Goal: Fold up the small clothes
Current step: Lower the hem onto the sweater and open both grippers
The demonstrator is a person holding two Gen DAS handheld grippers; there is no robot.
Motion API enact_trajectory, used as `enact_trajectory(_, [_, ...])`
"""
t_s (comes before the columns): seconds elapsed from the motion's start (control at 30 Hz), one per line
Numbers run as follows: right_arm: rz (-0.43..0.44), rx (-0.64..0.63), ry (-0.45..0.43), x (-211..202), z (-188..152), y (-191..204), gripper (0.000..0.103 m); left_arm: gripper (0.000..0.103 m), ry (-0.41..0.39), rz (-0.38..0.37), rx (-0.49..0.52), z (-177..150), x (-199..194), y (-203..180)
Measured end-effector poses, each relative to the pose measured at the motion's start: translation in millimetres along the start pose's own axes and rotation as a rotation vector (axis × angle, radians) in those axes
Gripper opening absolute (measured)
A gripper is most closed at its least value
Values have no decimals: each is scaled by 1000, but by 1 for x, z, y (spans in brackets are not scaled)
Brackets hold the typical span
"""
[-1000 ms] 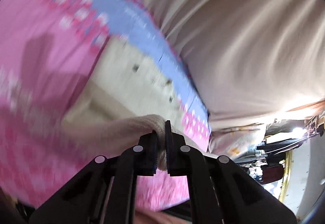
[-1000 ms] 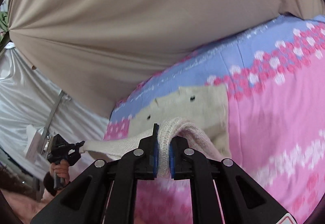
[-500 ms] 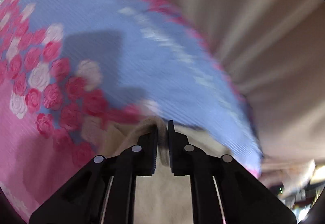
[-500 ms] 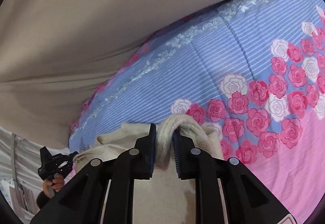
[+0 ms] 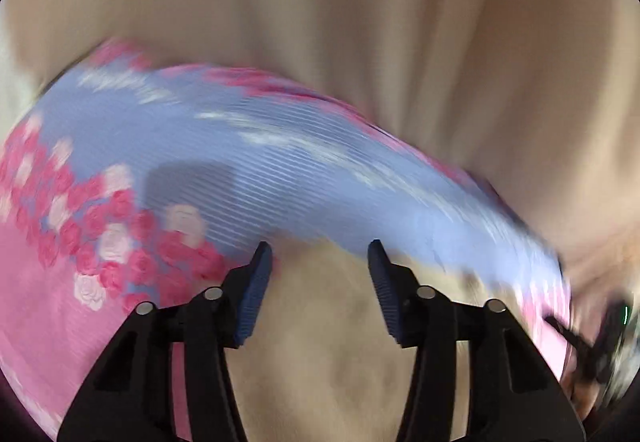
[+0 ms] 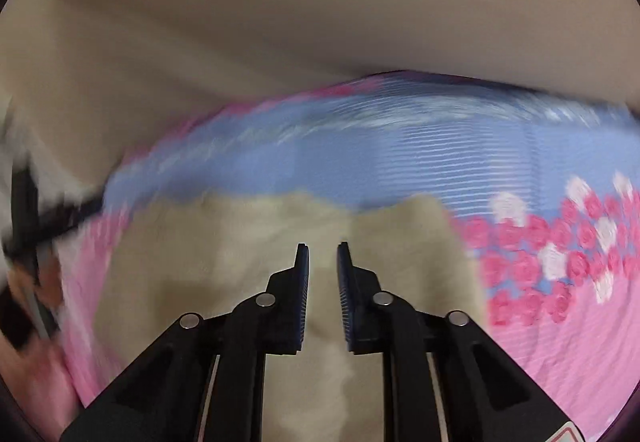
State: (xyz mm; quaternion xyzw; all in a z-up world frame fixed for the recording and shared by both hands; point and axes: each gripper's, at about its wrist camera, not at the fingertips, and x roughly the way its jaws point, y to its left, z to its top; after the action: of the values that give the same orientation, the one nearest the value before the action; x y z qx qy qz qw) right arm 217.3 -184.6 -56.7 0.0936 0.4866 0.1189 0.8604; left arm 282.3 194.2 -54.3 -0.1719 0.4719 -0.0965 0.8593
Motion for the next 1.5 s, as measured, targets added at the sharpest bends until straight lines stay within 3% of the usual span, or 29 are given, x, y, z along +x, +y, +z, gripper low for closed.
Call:
enact_trajectory(0.07, [20,-126,89,23,-21,46,6,57,126,-66,131,-32,11,-31])
enact_trajectory(0.1, [23,-168,123,36,-26,61,2,57,182,-49,175,-48,24,-42])
enact_trajectory(0.17, [-28,-248,157,63,-30,85,1,57,248,70,218,-69,53,-47])
enact_trajectory(0.23, [-55,-284,237,95,-25,95,1,51,284,210,178,-75,81,-28])
enact_trajectory(0.3, [-101,-288,231,111,-13,96,1,50,219,173,84,-67,78,-7])
enact_trajectory(0.33, [-118,-244,233,114,-2,93,2,44,216,168,45,-61,77,0])
enact_trajectory(0.4, [-21,-148,226,111,11,92,9,43,190,133,-48,-49,71,12])
enact_trajectory(0.5, [38,-186,201,108,17,109,32,48,78,138,-88,-34,54,22])
enact_trajectory(0.57, [56,-217,226,117,17,116,39,51,81,159,-79,-28,54,27])
enact_trajectory(0.63, [36,-257,278,141,14,123,39,51,91,155,-60,-26,49,28])
enact_trajectory(0.67, [21,-275,285,150,14,128,33,51,81,151,-56,-24,45,27])
enact_trajectory(0.7, [6,-296,269,155,14,131,26,52,65,145,-51,-22,43,25])
enact_trajectory(0.73, [6,-316,248,160,18,134,7,54,46,136,-47,-23,35,24])
enact_trajectory(0.9, [48,-315,205,168,52,145,5,66,-29,89,-65,-33,-5,10])
enact_trajectory(0.97, [12,-292,247,188,56,142,6,68,-21,79,-47,-39,-3,7])
enact_trajectory(1.03, [17,-267,230,190,59,139,5,68,8,130,-30,-45,9,6])
enact_trajectory(1.13, [-2,-236,155,160,63,138,11,65,100,248,-35,-50,46,20])
enact_trajectory(1.2, [28,-210,112,135,58,129,11,64,120,342,-1,-50,64,27])
enact_trajectory(1.27, [16,-172,98,114,43,106,10,66,130,376,36,-45,79,33])
enact_trajectory(1.43, [-211,58,97,87,8,4,10,75,126,377,9,-30,91,46])
enact_trajectory(1.5, [-347,96,119,88,-4,-40,0,79,127,396,26,-28,97,46])
